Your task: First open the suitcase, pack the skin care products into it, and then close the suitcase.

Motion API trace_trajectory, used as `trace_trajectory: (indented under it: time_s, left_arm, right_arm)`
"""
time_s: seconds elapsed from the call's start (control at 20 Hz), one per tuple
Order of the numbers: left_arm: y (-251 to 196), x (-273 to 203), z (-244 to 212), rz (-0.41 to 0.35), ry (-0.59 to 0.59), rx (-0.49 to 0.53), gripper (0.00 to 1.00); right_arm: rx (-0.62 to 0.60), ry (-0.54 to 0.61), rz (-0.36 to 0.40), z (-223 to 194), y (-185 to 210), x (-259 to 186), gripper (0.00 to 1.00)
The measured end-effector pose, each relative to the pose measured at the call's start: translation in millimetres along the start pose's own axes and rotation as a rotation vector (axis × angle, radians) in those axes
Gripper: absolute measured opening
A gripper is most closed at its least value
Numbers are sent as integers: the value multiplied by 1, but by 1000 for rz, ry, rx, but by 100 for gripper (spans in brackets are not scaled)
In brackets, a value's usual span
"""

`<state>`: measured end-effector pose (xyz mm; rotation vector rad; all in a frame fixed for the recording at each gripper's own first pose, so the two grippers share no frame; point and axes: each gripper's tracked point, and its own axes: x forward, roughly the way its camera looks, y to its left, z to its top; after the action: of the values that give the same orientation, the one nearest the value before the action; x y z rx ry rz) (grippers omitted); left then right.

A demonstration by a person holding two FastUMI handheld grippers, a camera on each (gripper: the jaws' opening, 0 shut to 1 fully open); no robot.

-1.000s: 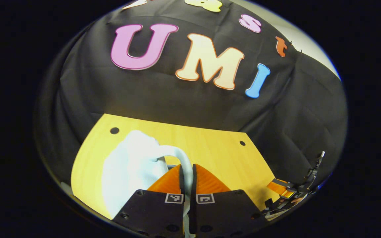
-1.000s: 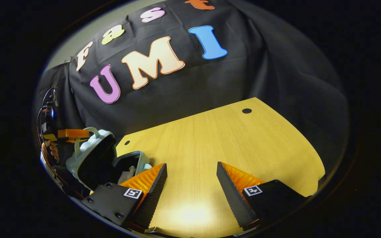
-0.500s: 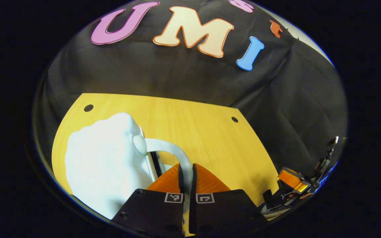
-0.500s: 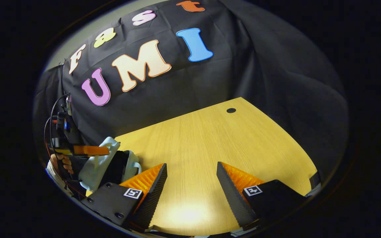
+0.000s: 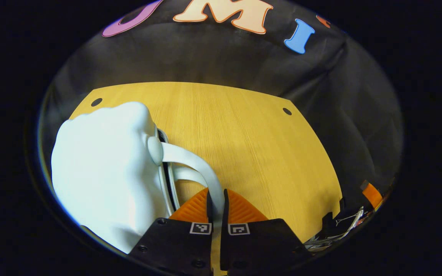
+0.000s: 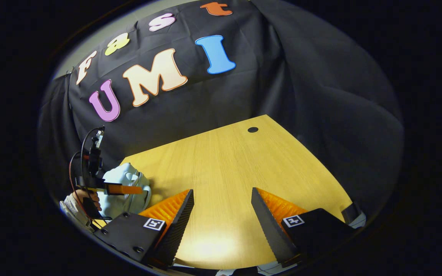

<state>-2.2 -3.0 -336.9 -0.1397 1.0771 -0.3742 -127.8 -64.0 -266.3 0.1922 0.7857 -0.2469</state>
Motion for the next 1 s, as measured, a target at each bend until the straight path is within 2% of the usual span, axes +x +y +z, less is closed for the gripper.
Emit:
trace_trajectory:
  time_s: [0.15, 0.2, 0.25, 0.4, 0.45, 0.6, 0.75, 1.0]
  left_arm:
    - [9, 7, 8, 115, -86, 8, 11]
    - [5, 5, 17, 139, -144, 13, 13]
    - [0, -1, 27, 166, -203, 27, 30]
    - [-14, -41, 58, 257, -393, 101, 80]
    - [-22, -58, 70, 277, -462, 112, 95]
    - [-51, -126, 98, 317, -656, 128, 95]
    - [-74, -196, 109, 338, -810, 157, 95]
    - [-96, -264, 109, 301, -932, 230, 94]
  right_arm:
    - [-25, -17, 9, 11, -12, -4, 95]
    - [-37, -26, 23, 15, -14, -6, 91]
    - [-50, -33, 39, 19, -13, -6, 96]
    - [-74, -64, 108, 36, 1, -6, 91]
    - [-81, -80, 128, 43, 8, -7, 97]
    - [-105, -166, 192, 69, 36, -15, 99]
    - [-114, -301, 224, 103, 70, -38, 99]
    - [-187, -585, 220, 159, 117, -106, 98]
